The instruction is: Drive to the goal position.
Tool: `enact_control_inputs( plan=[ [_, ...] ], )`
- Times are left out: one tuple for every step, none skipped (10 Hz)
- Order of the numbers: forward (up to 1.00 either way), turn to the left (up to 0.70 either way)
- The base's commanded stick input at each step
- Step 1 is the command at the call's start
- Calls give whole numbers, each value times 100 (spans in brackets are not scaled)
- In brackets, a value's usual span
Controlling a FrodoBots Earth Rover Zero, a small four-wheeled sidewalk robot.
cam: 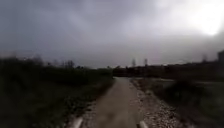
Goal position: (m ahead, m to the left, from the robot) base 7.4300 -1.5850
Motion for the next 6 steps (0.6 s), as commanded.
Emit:
enact_control_inputs(
  plan=[
    [70, 0],
    [70, 0],
    [70, 0],
    [70, 0],
    [70, 0],
    [70, -23]
  ],
)
